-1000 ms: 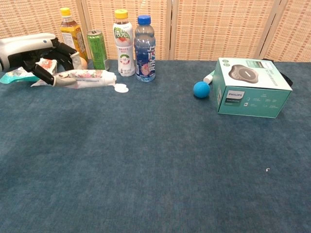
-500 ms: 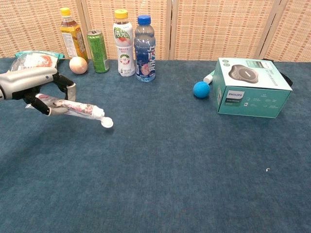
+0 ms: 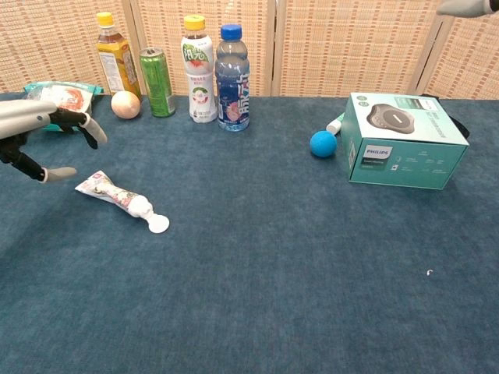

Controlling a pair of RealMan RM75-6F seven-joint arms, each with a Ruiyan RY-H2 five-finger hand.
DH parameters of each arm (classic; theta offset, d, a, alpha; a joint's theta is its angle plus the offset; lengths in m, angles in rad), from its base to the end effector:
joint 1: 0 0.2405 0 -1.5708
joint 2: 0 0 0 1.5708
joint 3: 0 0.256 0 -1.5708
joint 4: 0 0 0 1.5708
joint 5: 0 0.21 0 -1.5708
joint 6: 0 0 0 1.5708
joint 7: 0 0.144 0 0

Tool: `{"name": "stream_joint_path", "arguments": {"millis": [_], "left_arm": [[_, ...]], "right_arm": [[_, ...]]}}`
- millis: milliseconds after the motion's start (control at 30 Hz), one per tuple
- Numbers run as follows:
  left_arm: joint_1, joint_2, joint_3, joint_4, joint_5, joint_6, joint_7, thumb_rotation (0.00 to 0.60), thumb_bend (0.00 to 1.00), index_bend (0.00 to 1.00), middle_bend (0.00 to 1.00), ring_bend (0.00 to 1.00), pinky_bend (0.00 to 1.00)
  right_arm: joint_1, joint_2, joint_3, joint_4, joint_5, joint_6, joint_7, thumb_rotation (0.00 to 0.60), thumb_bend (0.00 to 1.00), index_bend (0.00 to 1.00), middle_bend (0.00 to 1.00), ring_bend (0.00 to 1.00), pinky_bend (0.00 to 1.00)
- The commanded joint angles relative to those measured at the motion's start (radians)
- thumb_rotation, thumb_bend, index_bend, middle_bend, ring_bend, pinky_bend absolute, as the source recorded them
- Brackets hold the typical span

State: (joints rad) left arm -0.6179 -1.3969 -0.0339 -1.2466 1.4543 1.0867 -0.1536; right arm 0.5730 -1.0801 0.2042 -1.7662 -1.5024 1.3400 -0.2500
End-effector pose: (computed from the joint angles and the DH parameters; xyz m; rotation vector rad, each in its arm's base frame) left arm -0.2450 0.3401 0.0529 -1.8284 -0.9020 -0.9802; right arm -0.1430 -0.3132 0.1609 1.6795 -0.4264 1.2007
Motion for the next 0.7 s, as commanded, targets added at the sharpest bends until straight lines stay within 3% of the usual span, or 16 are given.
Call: {"name": "stream_joint_path", "arguments": {"millis": [33, 433, 533, 700], "left_arm": [[0.056, 0.051, -0.018, -0.066, -0.038, 0.070, 0.054, 0.600, 0.33, 0.27, 0.29, 0.15, 0.16], [0.273, 0.132, -0.025, -0.167, -0.094, 0.338, 0.110, 0.600, 0.33, 0.32, 0.29, 0.16, 0.16], [0.329, 0.127, -0.018, -0.169, -0.086, 0.414, 0.134, 0.600, 0.33, 0.39, 0.32, 0.17, 0.16], [0.388, 0.139, -0.003, -0.204, -0.087, 0.459, 0.168, 0.600, 0.33, 0.42, 0.33, 0.17, 0.16]], "right_arm": [[-0.042, 0.028, -0.016, -0.011, 0.041, 0.013, -0.019, 0.600, 0.17, 0.31, 0.26, 0.04, 0.11], [-0.219, 0.027, -0.084, 0.071, 0.130, 0.111, -0.008, 0.600, 0.17, 0.30, 0.25, 0.04, 0.11], [-0.270, 0.005, -0.096, 0.100, 0.152, 0.151, 0.001, 0.600, 0.17, 0.29, 0.25, 0.04, 0.11], [-0.338, -0.019, -0.111, 0.115, 0.173, 0.201, 0.022, 0.600, 0.17, 0.29, 0.25, 0.04, 0.11]]}}
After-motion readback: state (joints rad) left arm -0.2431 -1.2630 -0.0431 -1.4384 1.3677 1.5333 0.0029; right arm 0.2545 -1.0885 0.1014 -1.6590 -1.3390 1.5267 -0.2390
